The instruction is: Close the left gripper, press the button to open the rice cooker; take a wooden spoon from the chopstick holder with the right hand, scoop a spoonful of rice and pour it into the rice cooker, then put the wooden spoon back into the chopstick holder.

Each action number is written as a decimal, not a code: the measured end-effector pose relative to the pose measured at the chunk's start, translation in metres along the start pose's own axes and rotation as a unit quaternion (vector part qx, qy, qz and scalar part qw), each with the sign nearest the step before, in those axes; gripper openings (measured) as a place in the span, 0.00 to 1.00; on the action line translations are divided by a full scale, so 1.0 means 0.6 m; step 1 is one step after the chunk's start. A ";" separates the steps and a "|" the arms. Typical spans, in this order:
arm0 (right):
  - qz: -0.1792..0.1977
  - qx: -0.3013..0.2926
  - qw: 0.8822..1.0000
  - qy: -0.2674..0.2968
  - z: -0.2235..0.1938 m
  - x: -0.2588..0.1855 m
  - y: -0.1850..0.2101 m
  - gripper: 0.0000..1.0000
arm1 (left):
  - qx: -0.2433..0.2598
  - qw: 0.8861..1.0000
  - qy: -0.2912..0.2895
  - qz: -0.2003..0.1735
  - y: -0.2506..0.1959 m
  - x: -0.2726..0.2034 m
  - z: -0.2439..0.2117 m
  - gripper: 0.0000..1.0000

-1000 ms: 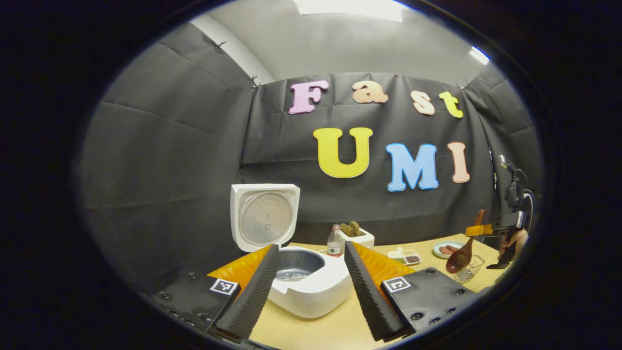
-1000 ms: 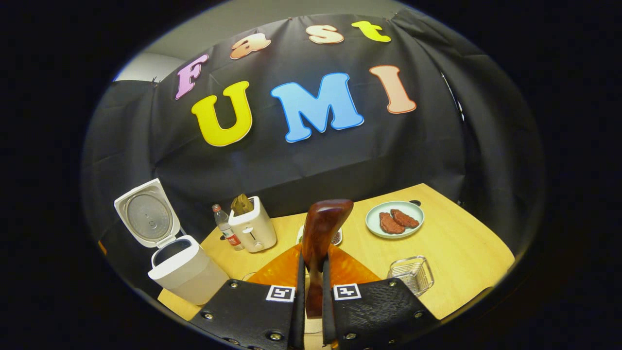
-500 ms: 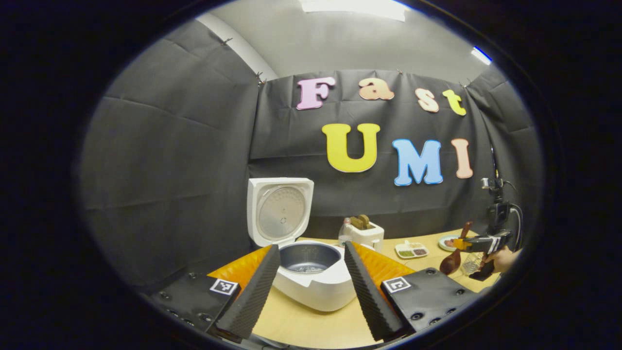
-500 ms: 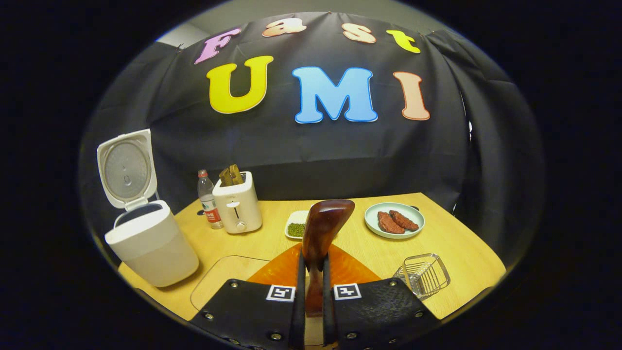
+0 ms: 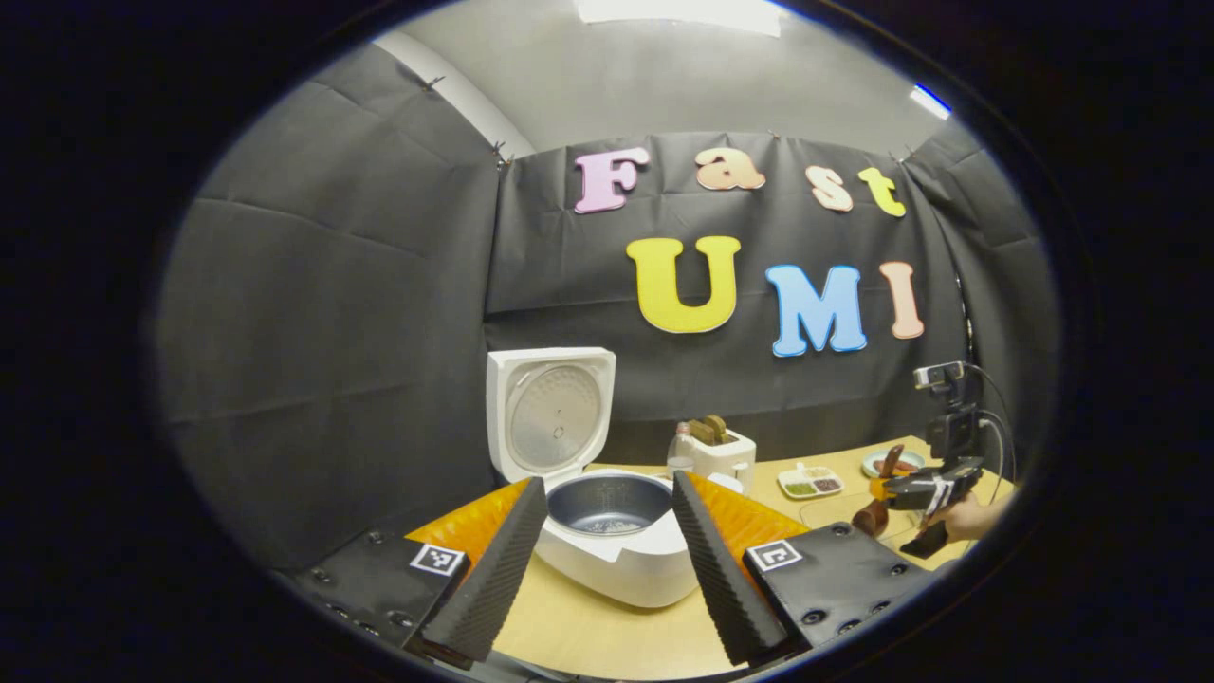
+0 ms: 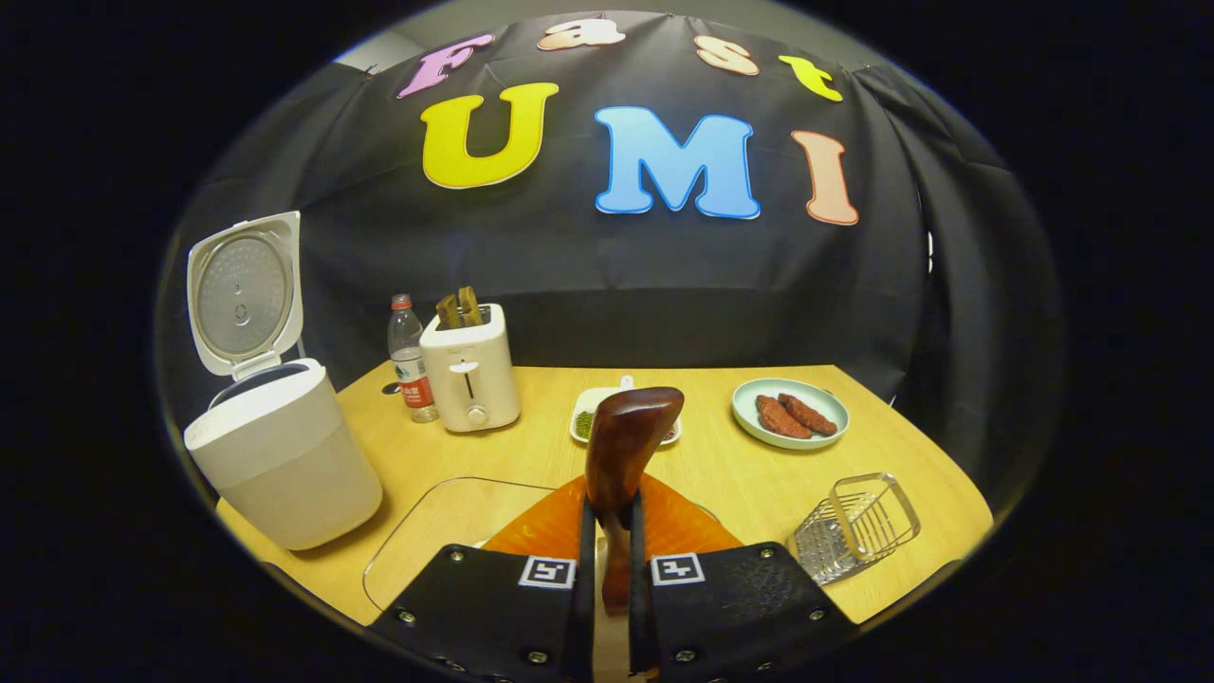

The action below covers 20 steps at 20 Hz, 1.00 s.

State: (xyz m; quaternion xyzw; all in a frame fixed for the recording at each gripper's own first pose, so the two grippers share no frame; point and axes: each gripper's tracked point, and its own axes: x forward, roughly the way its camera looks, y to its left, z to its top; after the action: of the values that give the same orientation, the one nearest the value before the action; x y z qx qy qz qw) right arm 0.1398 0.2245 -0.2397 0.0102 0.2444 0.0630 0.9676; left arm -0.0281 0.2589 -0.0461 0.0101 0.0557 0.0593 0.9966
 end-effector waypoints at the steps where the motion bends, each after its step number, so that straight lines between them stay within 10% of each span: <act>1: 0.008 0.006 1.000 0.004 -0.002 -0.001 0.011 0.15 | 0.001 1.000 -0.003 -0.001 -0.002 0.002 0.005 0.93; 9: 0.096 0.101 0.989 0.054 -0.020 -0.013 0.082 0.15 | 0.012 1.000 -0.021 -0.011 -0.029 0.005 0.034 0.93; 20: 0.097 0.336 0.932 0.100 -0.024 -0.008 -0.017 0.15 | 0.011 0.999 -0.028 -0.009 -0.043 -0.003 0.041 0.93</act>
State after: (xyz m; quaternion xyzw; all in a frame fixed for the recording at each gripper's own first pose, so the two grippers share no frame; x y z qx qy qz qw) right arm 0.1302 0.2136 -0.2509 0.3521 0.3442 0.0719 0.8674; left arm -0.0240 0.2327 -0.0221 0.0221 0.0283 0.0492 0.9981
